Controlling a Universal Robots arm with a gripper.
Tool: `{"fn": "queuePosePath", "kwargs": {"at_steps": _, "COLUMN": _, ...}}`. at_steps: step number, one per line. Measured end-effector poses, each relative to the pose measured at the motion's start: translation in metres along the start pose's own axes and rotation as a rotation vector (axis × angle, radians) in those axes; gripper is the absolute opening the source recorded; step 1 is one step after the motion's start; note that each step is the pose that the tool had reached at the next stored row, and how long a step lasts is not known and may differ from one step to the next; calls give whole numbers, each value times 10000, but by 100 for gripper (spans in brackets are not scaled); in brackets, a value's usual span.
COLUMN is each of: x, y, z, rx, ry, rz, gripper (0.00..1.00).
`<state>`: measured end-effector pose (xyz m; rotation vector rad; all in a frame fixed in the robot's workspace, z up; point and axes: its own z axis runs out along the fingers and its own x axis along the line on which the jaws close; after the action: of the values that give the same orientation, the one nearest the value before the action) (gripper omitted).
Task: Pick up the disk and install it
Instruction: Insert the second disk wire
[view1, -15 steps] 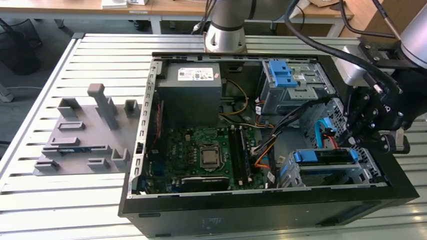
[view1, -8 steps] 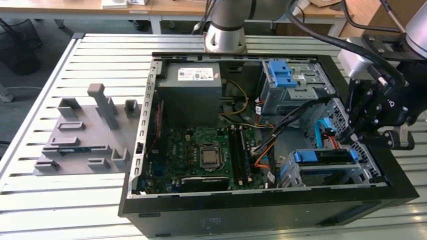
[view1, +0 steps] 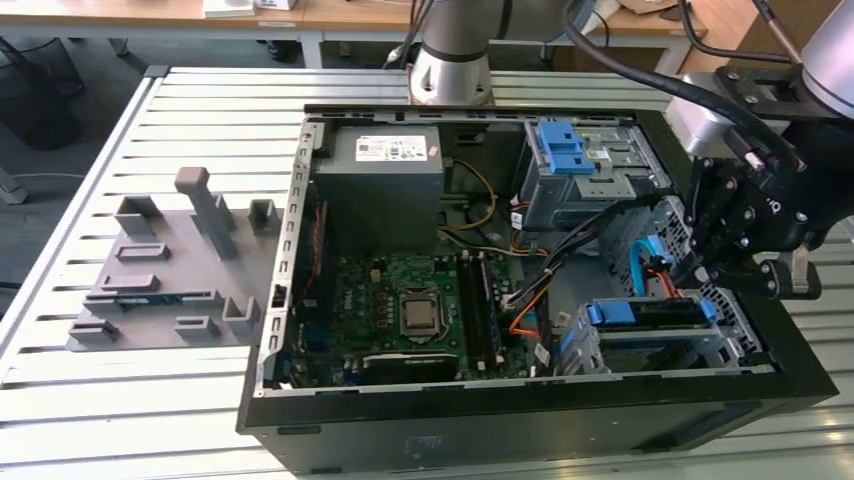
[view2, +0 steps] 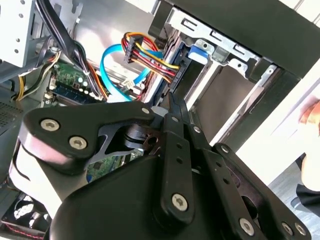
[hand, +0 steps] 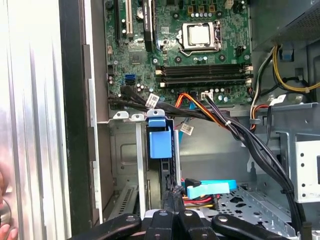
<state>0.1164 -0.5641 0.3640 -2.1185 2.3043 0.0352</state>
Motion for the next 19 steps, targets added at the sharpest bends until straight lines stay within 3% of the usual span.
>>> {"fn": "queuePosePath", "kwargs": {"at_steps": 6, "x": 0, "y": 33, "z": -75, "rx": 13, "ry": 1, "rz": -100, "gripper": 11}}
{"fn": "queuePosePath", "kwargs": {"at_steps": 14, "x": 10, "y": 149, "z": -81, "rx": 30, "ry": -30, "rz": -134, "gripper": 11}}
{"fn": "queuePosePath", "kwargs": {"at_steps": 19, "x": 10, "y": 162, "z": -131, "rx": 37, "ry": -30, "rz": -195, "gripper": 11}}
